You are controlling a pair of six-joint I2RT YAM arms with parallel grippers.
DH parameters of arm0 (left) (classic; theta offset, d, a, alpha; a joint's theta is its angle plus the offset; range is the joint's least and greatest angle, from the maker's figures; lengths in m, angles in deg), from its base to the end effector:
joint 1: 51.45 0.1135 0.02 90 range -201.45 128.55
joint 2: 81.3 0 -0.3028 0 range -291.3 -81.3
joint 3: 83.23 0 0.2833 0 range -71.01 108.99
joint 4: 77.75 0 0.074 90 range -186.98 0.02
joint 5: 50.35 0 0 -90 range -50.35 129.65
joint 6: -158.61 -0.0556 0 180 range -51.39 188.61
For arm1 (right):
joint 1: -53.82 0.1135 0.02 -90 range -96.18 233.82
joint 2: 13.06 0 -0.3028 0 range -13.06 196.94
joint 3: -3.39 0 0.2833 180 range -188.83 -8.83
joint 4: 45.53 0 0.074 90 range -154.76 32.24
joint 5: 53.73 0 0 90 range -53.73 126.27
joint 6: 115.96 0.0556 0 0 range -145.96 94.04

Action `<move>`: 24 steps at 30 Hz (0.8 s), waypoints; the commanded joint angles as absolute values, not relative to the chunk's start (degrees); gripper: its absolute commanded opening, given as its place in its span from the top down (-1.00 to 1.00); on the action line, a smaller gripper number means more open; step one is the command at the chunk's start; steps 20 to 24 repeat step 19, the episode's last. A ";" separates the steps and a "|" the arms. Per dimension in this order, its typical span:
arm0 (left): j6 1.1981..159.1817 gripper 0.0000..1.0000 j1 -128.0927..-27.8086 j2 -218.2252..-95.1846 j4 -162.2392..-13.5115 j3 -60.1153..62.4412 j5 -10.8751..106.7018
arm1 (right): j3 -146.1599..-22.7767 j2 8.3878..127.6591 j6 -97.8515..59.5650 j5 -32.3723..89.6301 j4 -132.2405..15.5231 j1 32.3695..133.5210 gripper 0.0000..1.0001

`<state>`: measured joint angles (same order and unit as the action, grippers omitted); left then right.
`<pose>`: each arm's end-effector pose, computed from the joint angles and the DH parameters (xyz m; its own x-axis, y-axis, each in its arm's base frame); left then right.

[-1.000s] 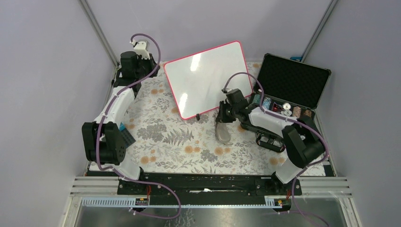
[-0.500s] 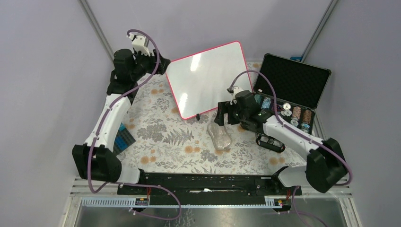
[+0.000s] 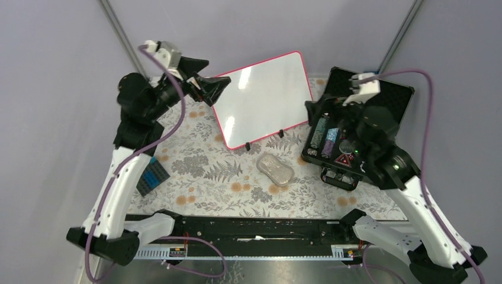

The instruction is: Erase the whiteboard

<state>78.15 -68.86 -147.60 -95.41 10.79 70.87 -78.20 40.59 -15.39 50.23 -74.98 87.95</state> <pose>0.2478 -0.1079 0.5438 0.0413 -0.1615 -0.9860 0.7602 0.6455 -0.0739 0.1886 0.1116 0.4867 -0.0847 0.1576 -0.9839 -0.3350 0.9254 0.1771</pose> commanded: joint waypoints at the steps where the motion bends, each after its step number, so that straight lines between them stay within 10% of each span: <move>1: 80.18 -0.98 -68.68 -139.84 -85.86 9.74 66.28 | -83.31 35.25 -19.26 57.66 -75.57 88.18 -0.99; 24: 77.78 -0.98 -68.67 -130.90 -82.91 4.89 57.74 | -82.10 28.55 -21.62 57.97 -68.28 88.19 -0.99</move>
